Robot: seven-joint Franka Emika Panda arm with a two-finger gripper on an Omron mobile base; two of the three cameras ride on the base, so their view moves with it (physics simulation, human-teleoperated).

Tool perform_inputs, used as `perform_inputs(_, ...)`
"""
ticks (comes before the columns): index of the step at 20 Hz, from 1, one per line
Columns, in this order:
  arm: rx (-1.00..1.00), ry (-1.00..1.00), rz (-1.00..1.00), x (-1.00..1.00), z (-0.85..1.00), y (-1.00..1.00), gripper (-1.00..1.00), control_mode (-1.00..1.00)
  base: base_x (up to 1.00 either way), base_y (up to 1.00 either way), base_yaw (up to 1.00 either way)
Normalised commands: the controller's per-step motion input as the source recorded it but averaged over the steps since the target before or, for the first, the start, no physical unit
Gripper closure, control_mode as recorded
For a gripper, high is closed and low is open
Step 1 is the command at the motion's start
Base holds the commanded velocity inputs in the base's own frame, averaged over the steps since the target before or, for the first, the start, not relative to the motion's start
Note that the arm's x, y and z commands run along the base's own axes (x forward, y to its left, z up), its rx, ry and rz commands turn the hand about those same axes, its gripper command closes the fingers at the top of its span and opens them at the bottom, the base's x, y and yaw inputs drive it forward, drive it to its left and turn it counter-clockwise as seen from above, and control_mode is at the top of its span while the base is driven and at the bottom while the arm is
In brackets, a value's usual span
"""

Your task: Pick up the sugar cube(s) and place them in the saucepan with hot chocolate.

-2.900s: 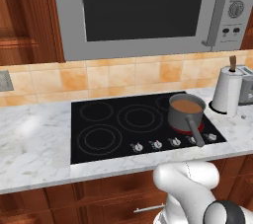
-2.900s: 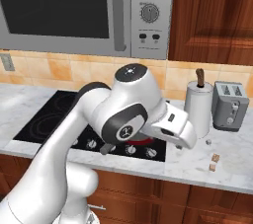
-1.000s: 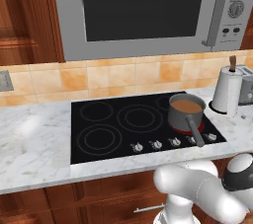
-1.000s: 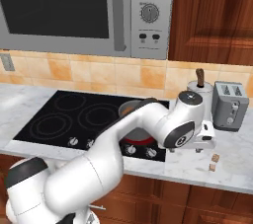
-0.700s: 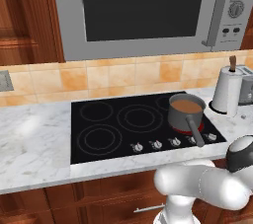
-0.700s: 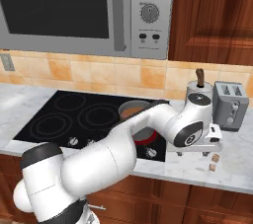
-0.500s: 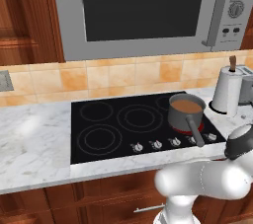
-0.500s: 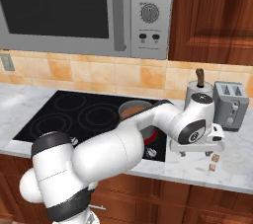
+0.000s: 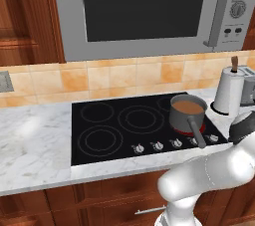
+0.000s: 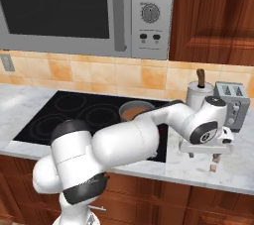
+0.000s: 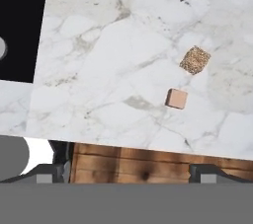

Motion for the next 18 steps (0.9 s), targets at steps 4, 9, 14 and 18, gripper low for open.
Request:
perform_inputs(4, 0.05, 0.00, 0.00, 0.01, -0.02, -0.27, -1.00, -1.00, 0.00, 0.00, 0.00)
perform_inputs(9, 0.03, 0.00, 0.00, 0.05, -0.09, -0.23, -1.00, -1.00, 0.00, 0.00, 0.00)
perform_inputs(14, 0.00, 0.02, 0.00, 0.10, -0.13, -0.03, -1.00, -1.00, 0.00, 0.00, 0.00)
perform_inputs(18, 0.00, 0.00, 0.00, 0.14, -0.15, 0.00, -1.00, -1.00, 0.00, 0.00, 0.00)
